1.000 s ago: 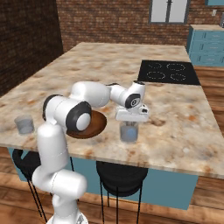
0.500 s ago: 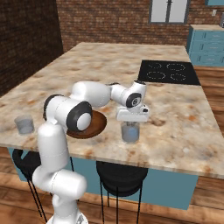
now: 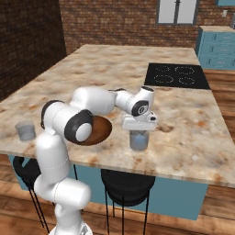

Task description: There are four ice cubes in the ice bowl. Place two ice cubes in each glass of water.

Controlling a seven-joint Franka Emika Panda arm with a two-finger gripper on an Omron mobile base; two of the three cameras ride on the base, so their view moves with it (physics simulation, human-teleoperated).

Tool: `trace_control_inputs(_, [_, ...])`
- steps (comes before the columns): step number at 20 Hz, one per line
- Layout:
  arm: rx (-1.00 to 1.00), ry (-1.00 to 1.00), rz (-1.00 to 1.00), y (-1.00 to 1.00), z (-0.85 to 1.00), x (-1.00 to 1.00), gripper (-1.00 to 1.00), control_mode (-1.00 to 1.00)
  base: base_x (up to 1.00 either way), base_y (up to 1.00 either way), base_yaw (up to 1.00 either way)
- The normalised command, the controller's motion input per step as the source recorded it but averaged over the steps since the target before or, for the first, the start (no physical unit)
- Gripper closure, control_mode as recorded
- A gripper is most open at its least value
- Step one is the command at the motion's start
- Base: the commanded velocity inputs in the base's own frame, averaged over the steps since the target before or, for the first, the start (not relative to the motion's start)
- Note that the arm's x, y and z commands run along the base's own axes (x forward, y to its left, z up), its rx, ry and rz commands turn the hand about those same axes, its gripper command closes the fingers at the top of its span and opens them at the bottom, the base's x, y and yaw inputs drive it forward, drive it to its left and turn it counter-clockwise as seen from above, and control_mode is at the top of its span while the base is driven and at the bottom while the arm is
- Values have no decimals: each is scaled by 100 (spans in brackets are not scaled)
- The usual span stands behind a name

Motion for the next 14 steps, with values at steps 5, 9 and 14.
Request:
trace_control_inputs(5, [0,-7,0,0,24,0,-100,-100,0,0,0])
trace_control_inputs(9, [0,-2,0,-1,60,0,-100,-100,0,0,0])
trace_control_inputs(14, [0,0,-6,52,28,-48,-100,-100,0,0,0])
